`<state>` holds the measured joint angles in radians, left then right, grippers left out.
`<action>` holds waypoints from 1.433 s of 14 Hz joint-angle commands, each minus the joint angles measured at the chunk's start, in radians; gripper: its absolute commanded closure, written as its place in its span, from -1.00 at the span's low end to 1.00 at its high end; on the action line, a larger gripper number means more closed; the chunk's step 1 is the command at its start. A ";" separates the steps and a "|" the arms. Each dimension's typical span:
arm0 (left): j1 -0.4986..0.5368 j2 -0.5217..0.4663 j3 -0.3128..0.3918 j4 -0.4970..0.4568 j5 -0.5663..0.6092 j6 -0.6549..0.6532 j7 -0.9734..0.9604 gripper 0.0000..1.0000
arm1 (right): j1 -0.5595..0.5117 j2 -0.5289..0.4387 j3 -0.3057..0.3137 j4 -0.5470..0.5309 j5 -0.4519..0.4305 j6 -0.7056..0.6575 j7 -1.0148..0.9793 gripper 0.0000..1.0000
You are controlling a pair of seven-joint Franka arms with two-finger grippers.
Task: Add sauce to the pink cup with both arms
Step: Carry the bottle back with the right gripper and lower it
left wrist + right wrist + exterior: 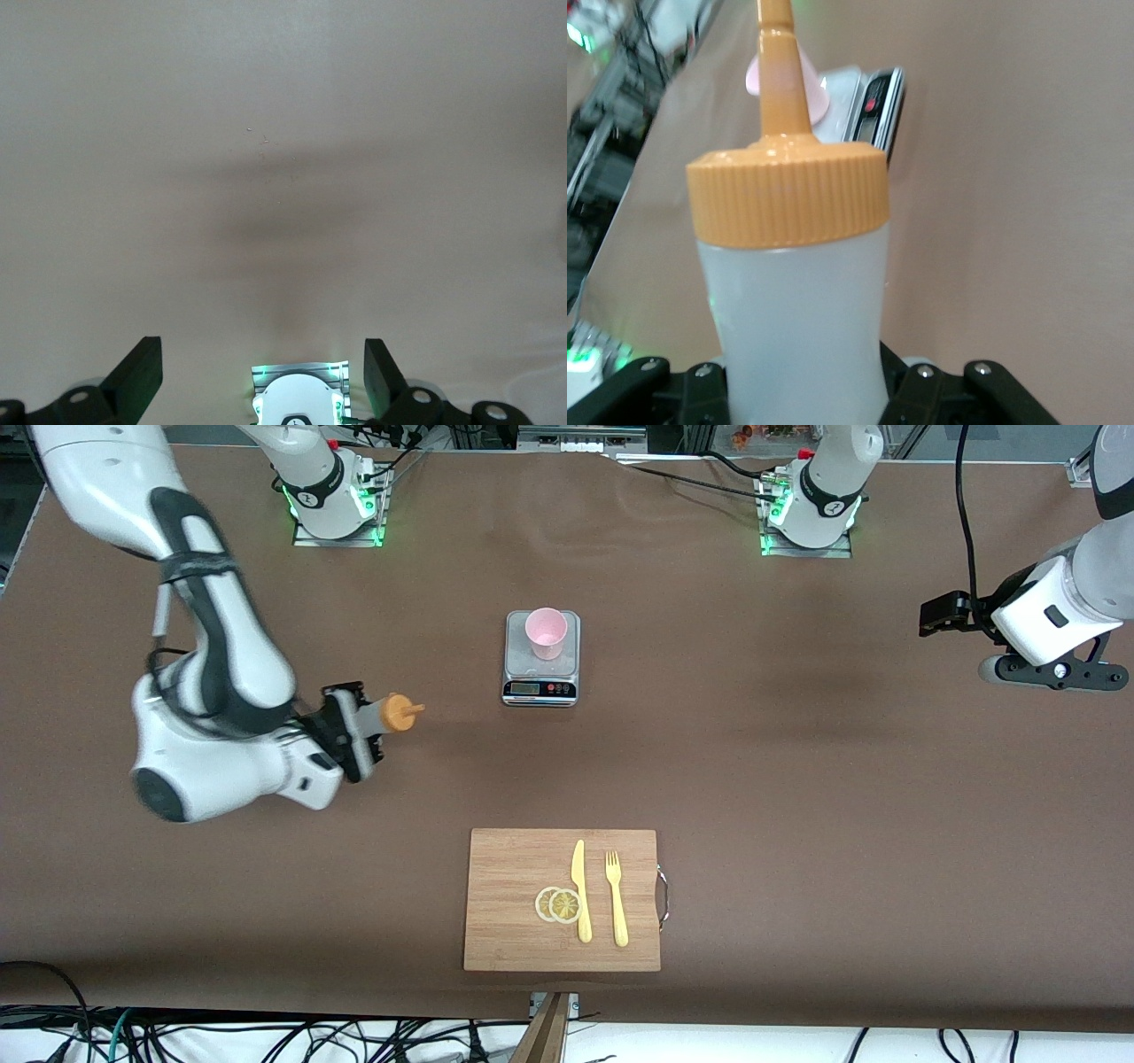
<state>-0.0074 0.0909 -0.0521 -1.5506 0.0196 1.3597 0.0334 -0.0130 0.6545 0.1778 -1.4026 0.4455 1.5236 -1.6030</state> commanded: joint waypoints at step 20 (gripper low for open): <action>0.003 0.041 -0.002 0.079 0.010 -0.010 0.029 -1.00 | -0.222 0.253 -0.302 -0.253 0.605 -0.267 -0.864 1.00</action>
<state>-0.0076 0.1142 -0.0525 -1.5062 0.0196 1.3621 0.0335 -0.2322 0.8892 -0.1204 -1.6663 1.0245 1.2824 -2.4493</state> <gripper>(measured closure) 0.000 0.683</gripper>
